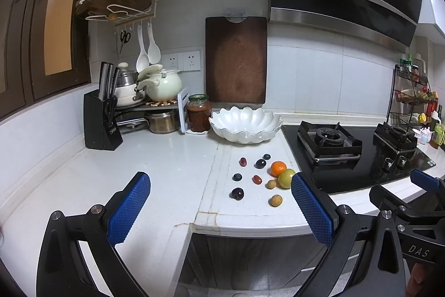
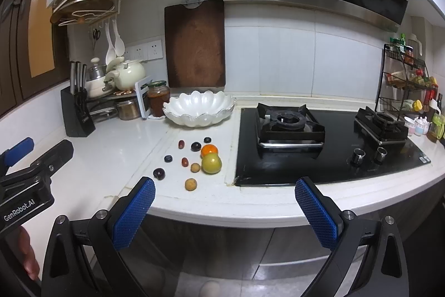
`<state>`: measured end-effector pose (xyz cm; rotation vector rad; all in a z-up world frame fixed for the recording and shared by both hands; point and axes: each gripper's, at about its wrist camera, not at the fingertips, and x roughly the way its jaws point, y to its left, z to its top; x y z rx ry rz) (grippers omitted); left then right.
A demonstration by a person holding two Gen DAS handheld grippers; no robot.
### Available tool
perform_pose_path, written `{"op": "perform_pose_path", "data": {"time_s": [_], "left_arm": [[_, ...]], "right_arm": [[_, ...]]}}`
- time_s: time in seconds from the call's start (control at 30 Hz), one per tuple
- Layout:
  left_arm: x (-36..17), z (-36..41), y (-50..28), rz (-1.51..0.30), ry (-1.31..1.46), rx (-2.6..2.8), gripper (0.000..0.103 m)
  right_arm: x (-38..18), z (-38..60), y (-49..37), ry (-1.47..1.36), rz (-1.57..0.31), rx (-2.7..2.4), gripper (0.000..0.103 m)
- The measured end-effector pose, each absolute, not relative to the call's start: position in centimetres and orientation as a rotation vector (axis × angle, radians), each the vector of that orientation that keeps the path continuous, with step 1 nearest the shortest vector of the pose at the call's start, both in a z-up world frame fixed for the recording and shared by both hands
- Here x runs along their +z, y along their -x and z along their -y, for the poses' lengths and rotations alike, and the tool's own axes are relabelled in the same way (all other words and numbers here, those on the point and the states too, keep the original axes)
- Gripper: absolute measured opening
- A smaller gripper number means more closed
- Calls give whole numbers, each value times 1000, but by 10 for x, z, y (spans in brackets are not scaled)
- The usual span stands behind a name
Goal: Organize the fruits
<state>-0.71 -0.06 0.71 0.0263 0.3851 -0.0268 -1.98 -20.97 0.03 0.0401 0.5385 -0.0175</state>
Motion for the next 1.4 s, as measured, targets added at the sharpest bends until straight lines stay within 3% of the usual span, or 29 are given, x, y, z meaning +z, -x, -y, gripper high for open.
{"op": "perform_pose_path", "data": {"time_s": [1.4], "left_arm": [[10,1,9,-370,-32,-6,103]], "right_arm": [[2,212,20,-38,-532,-13,102]]}}
